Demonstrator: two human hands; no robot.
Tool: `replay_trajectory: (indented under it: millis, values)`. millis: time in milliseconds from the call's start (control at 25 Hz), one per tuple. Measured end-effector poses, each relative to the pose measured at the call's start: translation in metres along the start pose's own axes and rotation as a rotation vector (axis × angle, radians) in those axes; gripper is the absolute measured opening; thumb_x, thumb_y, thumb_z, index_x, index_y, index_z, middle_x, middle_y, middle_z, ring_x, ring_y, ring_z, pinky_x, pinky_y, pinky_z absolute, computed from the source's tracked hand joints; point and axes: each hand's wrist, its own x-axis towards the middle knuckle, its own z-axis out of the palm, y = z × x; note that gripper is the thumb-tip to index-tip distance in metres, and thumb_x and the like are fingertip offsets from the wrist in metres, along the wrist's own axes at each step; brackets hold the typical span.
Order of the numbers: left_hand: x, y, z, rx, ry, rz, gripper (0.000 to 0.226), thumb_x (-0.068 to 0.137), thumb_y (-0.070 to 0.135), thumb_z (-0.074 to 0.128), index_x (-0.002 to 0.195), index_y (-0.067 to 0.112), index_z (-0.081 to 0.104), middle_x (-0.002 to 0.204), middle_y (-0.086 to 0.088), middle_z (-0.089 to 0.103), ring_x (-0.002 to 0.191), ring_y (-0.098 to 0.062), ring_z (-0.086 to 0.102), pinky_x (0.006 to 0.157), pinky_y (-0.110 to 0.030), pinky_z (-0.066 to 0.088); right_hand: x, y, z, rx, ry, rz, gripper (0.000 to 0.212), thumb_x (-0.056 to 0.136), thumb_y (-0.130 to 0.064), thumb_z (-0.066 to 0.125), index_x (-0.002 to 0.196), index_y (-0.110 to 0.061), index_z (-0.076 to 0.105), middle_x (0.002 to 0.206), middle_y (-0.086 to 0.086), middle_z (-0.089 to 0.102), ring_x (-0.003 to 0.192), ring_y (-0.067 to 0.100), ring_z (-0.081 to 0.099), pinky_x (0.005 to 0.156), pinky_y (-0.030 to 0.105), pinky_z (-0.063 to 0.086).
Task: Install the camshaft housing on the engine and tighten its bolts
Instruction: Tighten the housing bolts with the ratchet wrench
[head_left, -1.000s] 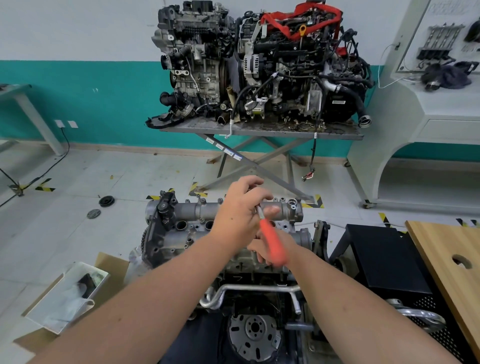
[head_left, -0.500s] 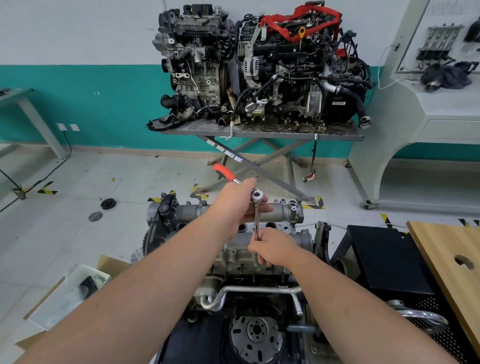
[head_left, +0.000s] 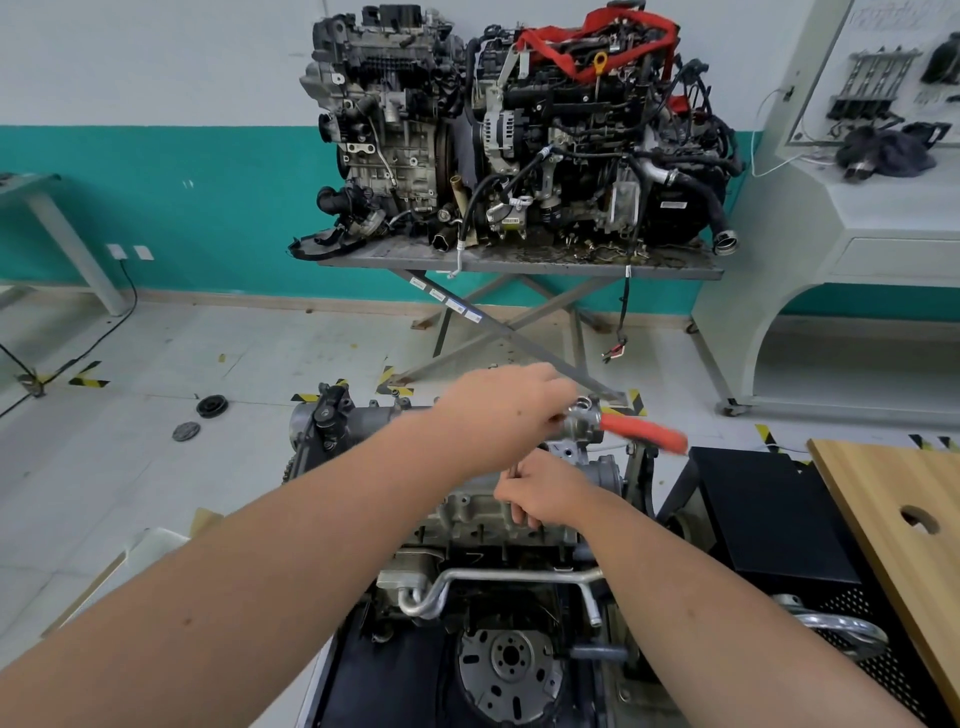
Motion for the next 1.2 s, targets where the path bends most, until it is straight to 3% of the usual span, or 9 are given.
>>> replay_trajectory:
  millis: [120,200,320,520,720,800,920,1040,1200]
  values:
    - [-0.017,-0.005,0.031,-0.1,0.378,0.094,0.026,0.092,0.035,0.059,0.085,0.01,0.062,0.093,-0.007,0.055,0.082,-0.024,0.05,0.067,-0.038,0.046,0.001,0.001,0.003,0.007,0.034,-0.013,0.024,0.084,-0.026,0.055,0.066,-0.014,0.066,0.06,0.0,0.07,0.045,0.007,0.057,0.054,0.026,0.052]
    - [-0.021,-0.006,0.045,-0.295,0.524,-0.053,0.042,0.088,0.049,0.056,0.074,0.01,0.061,0.095,-0.004,0.054,0.088,-0.023,0.051,0.071,-0.035,0.046,0.0,0.0,0.003,0.029,0.045,-0.056,0.019,0.085,-0.022,0.058,0.072,-0.011,0.065,0.058,0.001,0.068,0.044,0.008,0.057,0.049,0.023,0.048]
    - [-0.024,-0.005,0.059,-0.818,0.538,-0.241,0.035,0.089,0.053,0.052,0.088,0.02,0.061,0.106,0.001,0.053,0.099,-0.018,0.054,0.084,-0.035,0.051,0.0,-0.001,-0.001,-0.056,0.028,-0.084,0.019,0.08,-0.027,0.053,0.071,-0.014,0.063,0.061,0.003,0.068,0.049,0.01,0.058,0.052,0.025,0.045]
    - [-0.021,0.012,0.065,-1.394,0.711,-0.372,0.029,0.1,0.047,0.042,0.099,0.03,0.065,0.092,-0.004,0.07,0.083,-0.022,0.068,0.077,-0.046,0.056,0.0,-0.001,-0.001,0.015,0.001,-0.04,0.021,0.077,-0.033,0.053,0.067,-0.018,0.062,0.064,0.0,0.072,0.045,0.009,0.058,0.065,0.031,0.054]
    - [-0.012,0.009,0.056,-1.926,0.546,-0.58,0.052,0.104,0.053,0.031,0.093,0.022,0.071,0.08,-0.006,0.067,0.068,-0.017,0.059,0.074,-0.034,0.045,0.002,0.001,0.0,0.03,0.021,-0.006,0.02,0.079,-0.033,0.055,0.063,-0.021,0.058,0.064,-0.001,0.072,0.045,0.01,0.059,0.072,0.036,0.057]
    - [-0.013,0.002,0.052,-1.977,0.477,-0.618,0.052,0.105,0.051,0.033,0.093,0.016,0.069,0.073,-0.005,0.064,0.062,-0.018,0.057,0.074,-0.037,0.043,0.001,0.001,0.001,0.023,0.02,0.003,0.017,0.078,-0.034,0.055,0.065,-0.022,0.059,0.065,-0.003,0.073,0.047,0.008,0.06,0.073,0.036,0.058]
    - [-0.009,-0.01,0.041,-1.903,0.357,-0.767,0.041,0.104,0.049,0.041,0.101,0.013,0.061,0.065,-0.004,0.063,0.059,-0.022,0.062,0.08,-0.045,0.053,0.001,0.0,0.001,0.032,0.016,0.007,0.015,0.08,-0.034,0.056,0.07,-0.024,0.061,0.066,-0.005,0.073,0.047,0.005,0.061,0.07,0.032,0.057]
    - [-0.002,-0.019,0.027,-1.658,0.232,-0.872,0.029,0.103,0.037,0.046,0.107,0.011,0.056,0.063,-0.004,0.067,0.068,-0.028,0.073,0.085,-0.051,0.059,0.0,0.0,0.0,0.009,0.009,-0.001,0.014,0.083,-0.035,0.056,0.075,-0.025,0.063,0.067,-0.006,0.073,0.049,0.004,0.061,0.072,0.033,0.058]
    - [0.003,-0.019,0.006,-1.347,-0.003,-0.836,0.026,0.095,0.021,0.048,0.103,0.001,0.062,0.073,-0.009,0.075,0.078,-0.026,0.076,0.081,-0.041,0.062,-0.001,0.0,-0.002,0.004,0.007,-0.027,0.018,0.084,-0.033,0.056,0.071,-0.023,0.065,0.065,-0.005,0.073,0.049,0.004,0.062,0.075,0.036,0.059]
